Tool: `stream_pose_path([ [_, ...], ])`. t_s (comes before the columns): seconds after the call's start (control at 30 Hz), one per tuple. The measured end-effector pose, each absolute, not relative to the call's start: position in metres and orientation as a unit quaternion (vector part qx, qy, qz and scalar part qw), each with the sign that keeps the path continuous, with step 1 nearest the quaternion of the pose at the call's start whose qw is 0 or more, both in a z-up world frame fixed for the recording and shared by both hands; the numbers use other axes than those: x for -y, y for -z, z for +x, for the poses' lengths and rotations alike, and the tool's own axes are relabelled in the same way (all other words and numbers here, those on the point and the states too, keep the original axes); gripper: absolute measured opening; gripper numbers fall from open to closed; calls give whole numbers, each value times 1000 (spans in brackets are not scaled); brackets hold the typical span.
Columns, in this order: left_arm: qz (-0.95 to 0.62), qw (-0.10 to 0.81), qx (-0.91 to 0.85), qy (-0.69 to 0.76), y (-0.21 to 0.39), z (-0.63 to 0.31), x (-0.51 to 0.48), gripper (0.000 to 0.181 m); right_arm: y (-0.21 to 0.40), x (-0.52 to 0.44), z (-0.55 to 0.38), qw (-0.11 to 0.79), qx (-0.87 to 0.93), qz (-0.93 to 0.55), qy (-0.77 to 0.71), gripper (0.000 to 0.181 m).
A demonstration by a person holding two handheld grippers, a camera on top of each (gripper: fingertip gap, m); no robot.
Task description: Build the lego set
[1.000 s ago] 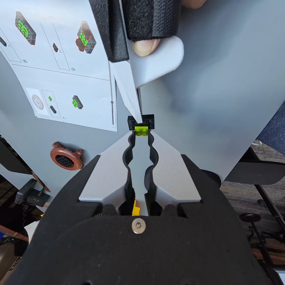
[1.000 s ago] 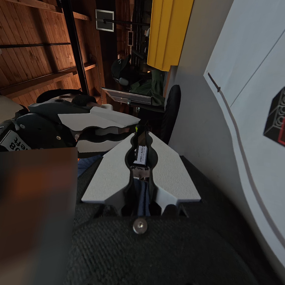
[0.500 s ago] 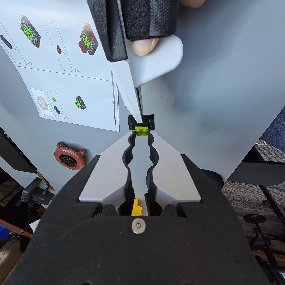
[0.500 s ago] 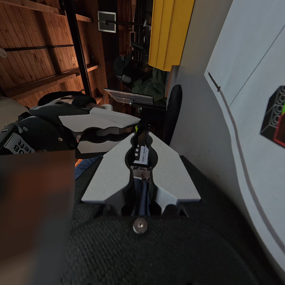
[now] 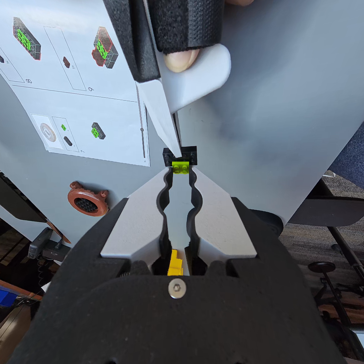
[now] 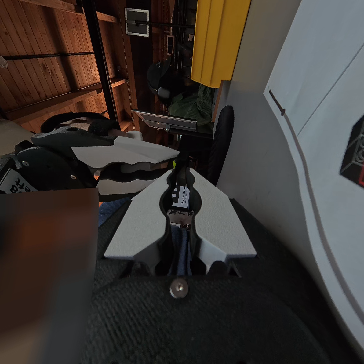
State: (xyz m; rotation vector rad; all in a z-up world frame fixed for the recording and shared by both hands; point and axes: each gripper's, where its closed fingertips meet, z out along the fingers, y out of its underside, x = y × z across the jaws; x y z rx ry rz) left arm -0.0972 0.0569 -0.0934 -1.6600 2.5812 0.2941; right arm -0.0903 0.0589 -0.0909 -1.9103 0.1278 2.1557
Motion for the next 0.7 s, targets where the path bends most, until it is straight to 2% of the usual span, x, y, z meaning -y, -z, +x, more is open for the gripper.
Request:
stream_pose_path([
  [0.7,-526,14,-844,-106,85,-92,-57,17,85,-59,-88,123,-49,-636,-760,8],
])
